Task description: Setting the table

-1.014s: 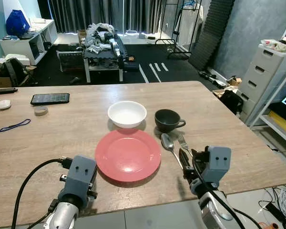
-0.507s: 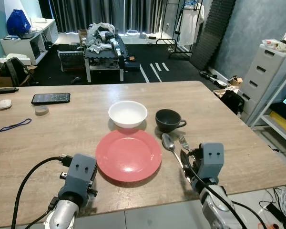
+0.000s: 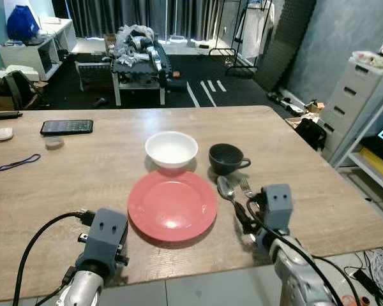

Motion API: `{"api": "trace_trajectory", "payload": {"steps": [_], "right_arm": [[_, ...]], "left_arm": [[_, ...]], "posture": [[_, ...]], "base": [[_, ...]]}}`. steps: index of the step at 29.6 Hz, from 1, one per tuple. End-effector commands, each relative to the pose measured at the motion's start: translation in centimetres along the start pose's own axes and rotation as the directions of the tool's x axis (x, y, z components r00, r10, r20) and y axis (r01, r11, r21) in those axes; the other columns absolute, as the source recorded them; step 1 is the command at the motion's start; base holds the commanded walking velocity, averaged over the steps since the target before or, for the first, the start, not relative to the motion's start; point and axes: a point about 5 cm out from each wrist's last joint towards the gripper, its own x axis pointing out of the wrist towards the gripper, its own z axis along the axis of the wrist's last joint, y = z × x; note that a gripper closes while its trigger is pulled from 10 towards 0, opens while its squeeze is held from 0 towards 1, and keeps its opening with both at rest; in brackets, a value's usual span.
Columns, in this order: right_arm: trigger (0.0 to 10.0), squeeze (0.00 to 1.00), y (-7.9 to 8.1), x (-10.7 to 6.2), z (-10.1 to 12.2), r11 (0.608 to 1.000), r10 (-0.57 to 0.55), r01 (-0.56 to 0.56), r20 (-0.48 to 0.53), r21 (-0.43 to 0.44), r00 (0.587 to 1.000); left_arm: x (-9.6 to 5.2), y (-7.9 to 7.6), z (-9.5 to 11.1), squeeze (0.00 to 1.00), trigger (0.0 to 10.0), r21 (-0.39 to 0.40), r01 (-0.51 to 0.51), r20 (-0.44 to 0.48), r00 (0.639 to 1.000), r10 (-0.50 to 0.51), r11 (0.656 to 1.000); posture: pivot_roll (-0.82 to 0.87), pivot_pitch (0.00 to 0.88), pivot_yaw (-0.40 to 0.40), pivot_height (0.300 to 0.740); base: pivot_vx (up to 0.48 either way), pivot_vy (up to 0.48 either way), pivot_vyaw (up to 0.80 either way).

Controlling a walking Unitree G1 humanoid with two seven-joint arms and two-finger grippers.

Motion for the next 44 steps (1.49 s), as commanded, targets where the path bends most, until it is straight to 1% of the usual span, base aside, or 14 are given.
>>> {"api": "trace_trajectory", "payload": {"steps": [1,2,10,11,13,14,20,23,29,38,39,40,42,44], "right_arm": [[10.0,1.0,0.4,0.1,-0.6,1.0,0.019,-0.019,-0.024,-0.003,1.0],[10.0,0.0,0.7,0.4,-0.6,1.0,0.029,-0.029,-0.028,-0.01,0.999],[10.0,0.0,1.1,0.9,-1.5,0.998,0.034,-0.038,-0.084,-0.048,0.996],[8.2,0.0,0.9,0.9,-1.7,0.998,0.03,-0.034,-0.092,-0.045,0.995],[7.5,0.0,0.7,0.8,-1.8,0.999,0.025,-0.028,-0.096,-0.039,0.995],[10.0,0.0,0.4,0.8,-1.9,1.0,0.016,-0.018,-0.1,-0.023,0.995],[10.0,0.0,-0.9,0.8,-1.6,0.995,-0.017,0.025,-0.081,0.095,0.997],[10.0,0.0,-1.3,0.9,-1.5,0.994,-0.031,0.038,-0.078,0.102,0.996],[10.0,0.0,-1.6,0.7,-1.9,0.997,-0.026,0.031,-0.093,0.063,0.995],[10.0,0.0,-0.2,-0.2,-3.3,0.997,0.048,-0.055,-0.111,-0.058,0.993],[4.0,0.0,-0.1,-0.5,-4.0,0.996,0.037,-0.049,-0.145,-0.077,0.989],[4.0,0.0,-0.1,-0.5,-4.0,0.996,0.037,-0.049,-0.145,-0.077,0.989],[0.5,0.0,-0.3,-0.7,-4.9,0.997,0.012,-0.028,-0.195,-0.078,0.981],[0.0,0.0,-0.4,-0.7,-5.1,0.997,0.006,-0.021,-0.212,-0.068,0.977]], "left_arm": [[-0.3,0.0,0.0,0.0,10.0,0.011,-0.005,-0.008,1.0,0.006,1.0],[-0.3,0.0,0.0,0.0,10.0,0.012,-0.006,-0.009,1.0,0.006,1.0],[-1.0,0.1,-0.2,0.0,10.0,0.017,-0.013,-0.023,1.0,0.013,1.0],[-1.0,0.2,-0.3,0.0,10.0,0.018,-0.014,-0.025,1.0,0.015,1.0],[-1.1,0.2,-0.3,0.0,10.0,0.018,-0.015,-0.027,1.0,0.016,1.0],[-1.1,0.2,-0.3,0.0,10.0,0.018,-0.015,-0.028,1.0,0.015,1.0],[-0.9,-0.1,-0.3,0.0,10.0,0.015,-0.004,-0.027,1.0,0.004,1.0],[-0.9,-0.1,-0.3,0.0,10.0,0.016,-0.002,-0.028,1.0,0.003,1.0],[-0.9,-0.1,-0.3,0.0,10.0,0.017,0.0,-0.026,1.0,0.0,1.0],[-0.9,-0.2,-0.3,0.0,10.0,0.016,0.001,-0.027,1.0,0.0,1.0],[-0.9,-0.2,-0.3,0.0,10.0,0.016,0.0,-0.028,1.0,0.0,1.0],[-0.9,-0.2,-0.3,0.0,10.0,0.016,0.0,-0.028,1.0,0.0,1.0],[-0.9,-0.2,-0.3,0.0,10.0,0.016,-0.001,-0.028,1.0,0.001,1.0],[-0.9,-0.2,-0.3,0.0,10.0,0.016,-0.001,-0.028,1.0,0.001,1.0]], "posture": [[0.1,0.182,0.017,0.74],[0.1,0.186,0.015,0.74],[0.11,0.192,0.007,0.74],[0.11,0.192,0.007,0.74],[0.11,0.192,0.007,0.74],[0.11,0.191,0.007,0.74],[0.1,0.185,0.012,0.74],[0.1,0.185,0.012,0.74],[0.1,0.179,0.013,0.74],[0.1,0.182,0.011,0.74],[0.1,0.181,0.011,0.74],[0.1,0.181,0.011,0.74],[0.1,0.181,0.012,0.74],[0.1,0.18,0.012,0.74]], "base": [[0.0,0.0,0.0],[0.0,0.0,0.0],[0.0,0.0,0.0],[0.0,0.0,0.0],[0.0,0.0,0.0],[0.0,0.0,0.0],[0.0,0.0,0.0],[0.0,0.0,0.0],[0.0,0.0,0.0],[0.0,0.0,0.0],[0.0,0.0,0.0],[0.0,0.0,0.0],[0.0,0.0,0.0],[0.0,0.0,0.0]]}}
